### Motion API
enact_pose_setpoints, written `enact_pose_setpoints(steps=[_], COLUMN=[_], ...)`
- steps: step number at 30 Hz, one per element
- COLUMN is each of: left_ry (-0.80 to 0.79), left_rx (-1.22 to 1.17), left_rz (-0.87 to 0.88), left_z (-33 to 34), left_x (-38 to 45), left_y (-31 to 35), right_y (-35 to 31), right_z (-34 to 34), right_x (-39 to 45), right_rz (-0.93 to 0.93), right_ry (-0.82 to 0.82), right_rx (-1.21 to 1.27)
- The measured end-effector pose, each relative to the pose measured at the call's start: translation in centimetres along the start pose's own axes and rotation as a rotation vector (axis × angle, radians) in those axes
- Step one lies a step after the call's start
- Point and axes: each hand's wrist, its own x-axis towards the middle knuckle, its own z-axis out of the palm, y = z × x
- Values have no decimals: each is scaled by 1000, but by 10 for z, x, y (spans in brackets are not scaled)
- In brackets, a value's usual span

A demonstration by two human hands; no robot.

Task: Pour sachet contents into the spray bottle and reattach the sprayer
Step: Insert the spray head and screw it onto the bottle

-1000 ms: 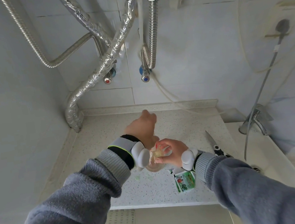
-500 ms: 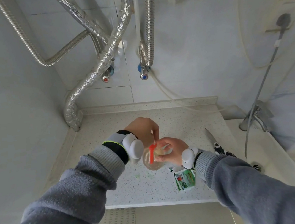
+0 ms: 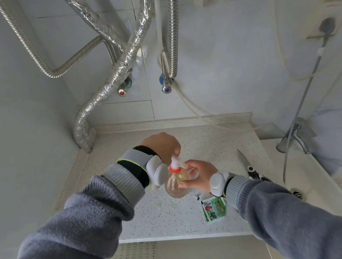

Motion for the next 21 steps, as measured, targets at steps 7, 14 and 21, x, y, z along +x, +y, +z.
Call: enact_pose_setpoints(steps=[7,14,21], left_ry=[164,209,88], left_rx=[-138,-299,-277], left_rz=[109,-69,32], left_z=[15,19,19], left_x=[1,1,2], left_y=[6,5,-1], right_y=[1,-1,3], right_z=[-2,-2,1], right_x=[-1,1,0], right_rz=[5,-29,-14], right_ry=[-5,-46,-4], right_rx=[23,28,35])
